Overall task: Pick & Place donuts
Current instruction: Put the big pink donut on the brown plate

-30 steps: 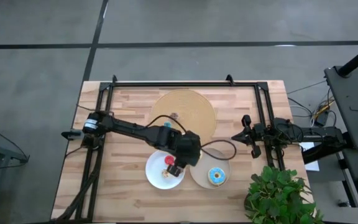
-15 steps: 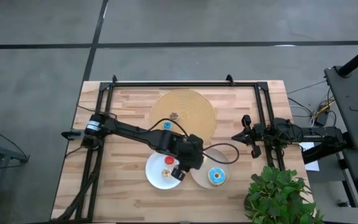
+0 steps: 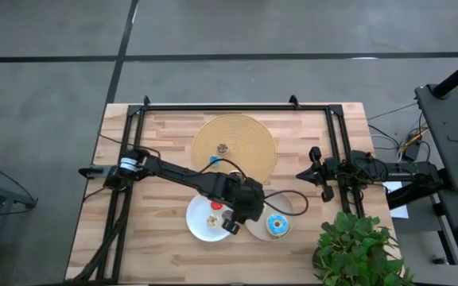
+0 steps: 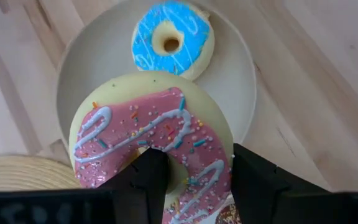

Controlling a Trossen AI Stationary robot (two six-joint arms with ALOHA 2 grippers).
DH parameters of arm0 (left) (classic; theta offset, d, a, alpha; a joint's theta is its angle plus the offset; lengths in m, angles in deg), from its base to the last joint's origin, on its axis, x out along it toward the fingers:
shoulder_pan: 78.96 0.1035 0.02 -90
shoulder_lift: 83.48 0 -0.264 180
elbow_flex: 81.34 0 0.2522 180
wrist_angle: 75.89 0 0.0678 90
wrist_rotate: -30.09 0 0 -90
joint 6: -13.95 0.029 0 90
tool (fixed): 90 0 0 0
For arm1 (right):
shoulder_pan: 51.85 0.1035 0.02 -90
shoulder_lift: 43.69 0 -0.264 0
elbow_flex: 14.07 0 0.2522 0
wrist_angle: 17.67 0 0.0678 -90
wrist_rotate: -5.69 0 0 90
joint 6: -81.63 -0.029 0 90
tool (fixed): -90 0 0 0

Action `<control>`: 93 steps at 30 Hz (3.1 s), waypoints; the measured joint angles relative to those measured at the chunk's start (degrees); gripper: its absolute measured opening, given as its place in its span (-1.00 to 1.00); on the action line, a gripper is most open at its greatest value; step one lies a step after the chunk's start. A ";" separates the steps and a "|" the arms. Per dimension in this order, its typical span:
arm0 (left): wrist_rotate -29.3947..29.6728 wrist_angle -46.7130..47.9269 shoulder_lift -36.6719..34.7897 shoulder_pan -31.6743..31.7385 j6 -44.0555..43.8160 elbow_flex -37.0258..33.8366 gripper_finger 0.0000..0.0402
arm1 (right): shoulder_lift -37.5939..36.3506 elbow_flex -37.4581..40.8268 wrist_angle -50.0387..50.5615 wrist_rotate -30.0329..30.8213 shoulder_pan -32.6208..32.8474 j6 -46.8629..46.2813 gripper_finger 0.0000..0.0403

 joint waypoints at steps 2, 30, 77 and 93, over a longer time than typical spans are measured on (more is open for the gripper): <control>-0.04 0.08 1.02 0.04 0.00 0.29 -0.36 | -0.02 0.00 -0.02 0.00 0.00 -0.16 -0.96; -1.70 -2.04 5.45 1.22 0.39 1.59 -0.36 | 0.00 0.00 -0.02 0.02 0.00 -0.14 -0.96; -2.27 -1.22 9.35 -0.64 -0.24 4.96 -0.36 | 0.04 0.00 -0.01 0.01 0.00 -0.18 -0.96; -2.23 2.99 9.26 -0.18 -0.20 12.11 -0.36 | 0.02 0.00 -0.01 0.00 0.00 0.02 -0.96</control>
